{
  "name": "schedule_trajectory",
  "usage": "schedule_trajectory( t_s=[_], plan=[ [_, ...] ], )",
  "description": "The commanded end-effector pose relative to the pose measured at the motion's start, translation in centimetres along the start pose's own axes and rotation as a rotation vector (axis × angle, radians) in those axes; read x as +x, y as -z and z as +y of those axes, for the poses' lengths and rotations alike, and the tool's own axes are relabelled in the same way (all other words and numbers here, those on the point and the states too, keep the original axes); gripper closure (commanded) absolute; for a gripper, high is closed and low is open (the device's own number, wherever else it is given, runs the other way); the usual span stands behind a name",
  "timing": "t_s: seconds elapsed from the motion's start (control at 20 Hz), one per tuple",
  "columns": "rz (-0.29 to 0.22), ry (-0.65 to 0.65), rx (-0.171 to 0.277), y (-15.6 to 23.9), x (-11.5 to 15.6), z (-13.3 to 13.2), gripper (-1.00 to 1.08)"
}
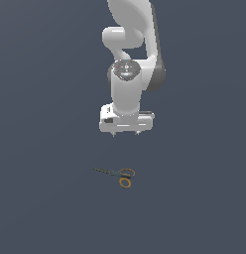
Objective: Pick up the object and move it to a goal position.
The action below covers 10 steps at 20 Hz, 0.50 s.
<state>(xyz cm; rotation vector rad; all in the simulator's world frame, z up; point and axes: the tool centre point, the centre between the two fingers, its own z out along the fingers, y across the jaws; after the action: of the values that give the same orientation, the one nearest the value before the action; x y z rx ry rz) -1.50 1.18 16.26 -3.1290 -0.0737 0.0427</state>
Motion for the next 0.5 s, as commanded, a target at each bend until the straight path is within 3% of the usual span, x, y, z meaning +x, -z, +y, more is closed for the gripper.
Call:
schedule_trajectory(
  t_s=[0.0, 0.45],
  plan=[
    [0.000, 0.000, 0.000, 0.0, 0.0, 0.0, -0.92],
    [-0.017, 0.052, -0.001, 0.1, -0.5, -1.2, -0.92]
  ],
)
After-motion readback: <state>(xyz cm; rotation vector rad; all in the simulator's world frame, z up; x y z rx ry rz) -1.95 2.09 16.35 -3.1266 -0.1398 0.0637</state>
